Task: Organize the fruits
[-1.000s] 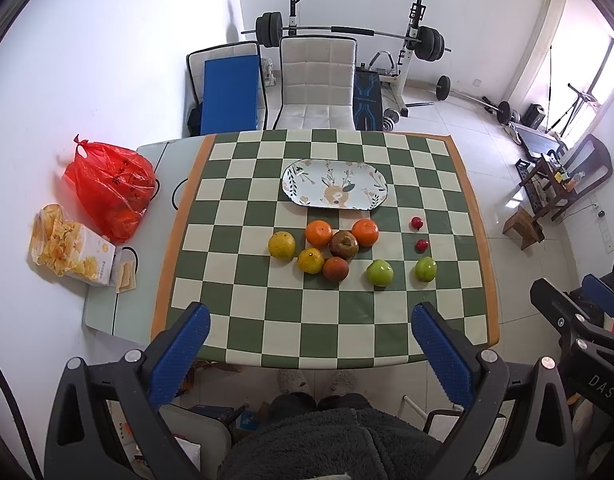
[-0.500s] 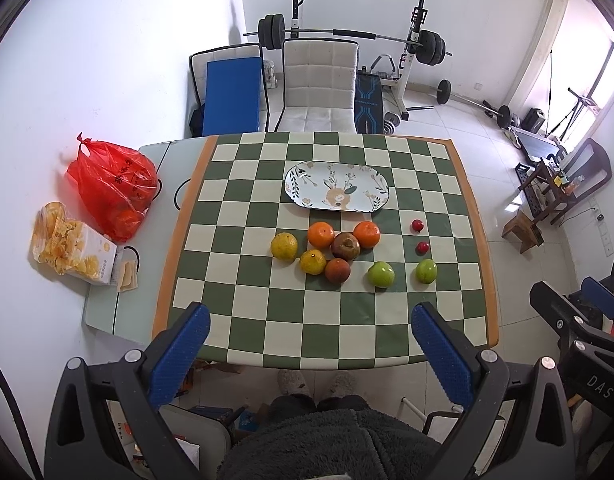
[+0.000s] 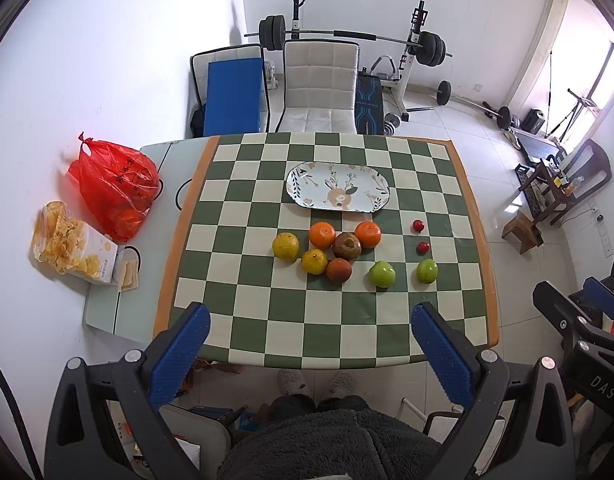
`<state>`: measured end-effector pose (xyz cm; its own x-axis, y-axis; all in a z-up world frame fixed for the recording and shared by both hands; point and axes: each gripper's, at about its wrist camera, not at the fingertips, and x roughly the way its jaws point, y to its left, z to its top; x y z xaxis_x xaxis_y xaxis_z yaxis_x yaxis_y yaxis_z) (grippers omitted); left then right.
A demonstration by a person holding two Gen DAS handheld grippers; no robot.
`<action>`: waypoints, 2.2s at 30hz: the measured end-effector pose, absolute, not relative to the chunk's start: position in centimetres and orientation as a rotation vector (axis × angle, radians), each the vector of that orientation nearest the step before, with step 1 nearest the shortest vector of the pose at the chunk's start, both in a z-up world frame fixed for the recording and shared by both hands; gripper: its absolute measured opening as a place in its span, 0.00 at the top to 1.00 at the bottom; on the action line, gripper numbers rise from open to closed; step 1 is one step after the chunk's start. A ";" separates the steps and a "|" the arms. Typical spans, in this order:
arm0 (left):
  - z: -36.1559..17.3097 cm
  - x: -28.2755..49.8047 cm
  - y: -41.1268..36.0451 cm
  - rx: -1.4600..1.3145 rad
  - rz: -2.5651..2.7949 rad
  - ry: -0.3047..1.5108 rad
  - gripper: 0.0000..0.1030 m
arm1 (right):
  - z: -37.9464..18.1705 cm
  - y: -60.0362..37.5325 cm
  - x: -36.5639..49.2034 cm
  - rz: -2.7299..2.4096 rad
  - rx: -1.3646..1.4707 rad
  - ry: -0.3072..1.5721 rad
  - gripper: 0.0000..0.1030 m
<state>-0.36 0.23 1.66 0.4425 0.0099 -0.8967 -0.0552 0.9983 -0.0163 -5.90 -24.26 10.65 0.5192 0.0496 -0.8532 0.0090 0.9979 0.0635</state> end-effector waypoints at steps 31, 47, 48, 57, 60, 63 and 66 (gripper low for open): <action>1.5 -0.4 0.2 -0.047 0.041 1.109 0.00 | 10.7 -24.5 -5.4 0.030 0.057 1.022 0.00; 0.7 0.8 2.1 -0.002 0.195 1.029 0.00 | 9.5 -24.5 -3.1 0.030 0.101 1.010 0.00; 0.2 1.1 2.6 0.009 0.229 1.019 0.00 | 8.7 -24.8 -2.3 0.033 0.113 1.009 0.00; -12.2 8.6 7.9 0.003 0.371 1.258 0.00 | -4.9 -24.4 5.7 0.160 0.261 1.191 0.00; -16.3 11.2 9.1 -0.074 0.333 1.385 0.00 | -11.6 -23.8 8.6 0.177 0.330 1.273 0.00; -20.8 14.2 10.4 -0.169 0.284 1.501 0.00 | -17.1 -22.0 12.0 0.174 0.398 1.351 0.02; -24.9 17.4 11.5 -0.264 0.227 1.588 0.03 | -21.8 -20.0 15.0 0.157 0.440 1.426 0.04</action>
<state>17.45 11.54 -24.92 -0.0272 -0.0283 -0.9992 -0.3066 0.9517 -0.0186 15.02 -20.04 -21.81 0.1499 0.3634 -0.9195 0.1551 0.9098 0.3849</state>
